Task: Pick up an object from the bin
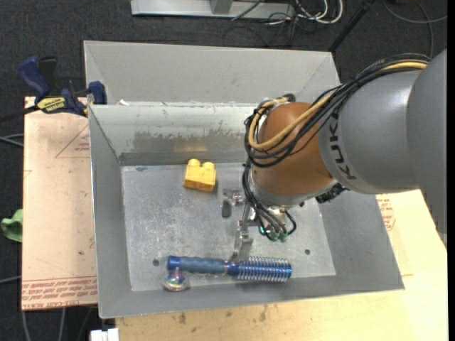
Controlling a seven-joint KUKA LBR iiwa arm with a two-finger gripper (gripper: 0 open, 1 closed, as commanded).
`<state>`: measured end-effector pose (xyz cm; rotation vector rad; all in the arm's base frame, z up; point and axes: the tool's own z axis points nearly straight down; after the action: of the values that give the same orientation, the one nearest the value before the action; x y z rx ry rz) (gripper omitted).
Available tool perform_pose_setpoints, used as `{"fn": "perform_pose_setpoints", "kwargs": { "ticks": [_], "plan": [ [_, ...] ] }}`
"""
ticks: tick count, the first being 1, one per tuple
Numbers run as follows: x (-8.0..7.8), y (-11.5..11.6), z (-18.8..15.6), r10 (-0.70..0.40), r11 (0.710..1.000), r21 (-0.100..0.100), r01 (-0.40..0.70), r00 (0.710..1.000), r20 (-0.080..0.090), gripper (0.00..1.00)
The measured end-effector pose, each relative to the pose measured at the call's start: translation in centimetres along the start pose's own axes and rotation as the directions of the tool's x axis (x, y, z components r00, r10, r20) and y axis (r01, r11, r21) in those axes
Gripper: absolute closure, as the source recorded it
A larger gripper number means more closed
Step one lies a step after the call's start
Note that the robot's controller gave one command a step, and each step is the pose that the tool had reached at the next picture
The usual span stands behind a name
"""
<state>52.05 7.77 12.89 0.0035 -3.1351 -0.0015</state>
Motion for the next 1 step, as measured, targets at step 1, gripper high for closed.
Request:
{"fn": "perform_pose_setpoints", "kwargs": {
  "ticks": [1],
  "plan": [
    [3.76,0.99,5.92,-0.064,0.998,-0.001,0.064,0.998,0.022,0.0]
  ]
}}
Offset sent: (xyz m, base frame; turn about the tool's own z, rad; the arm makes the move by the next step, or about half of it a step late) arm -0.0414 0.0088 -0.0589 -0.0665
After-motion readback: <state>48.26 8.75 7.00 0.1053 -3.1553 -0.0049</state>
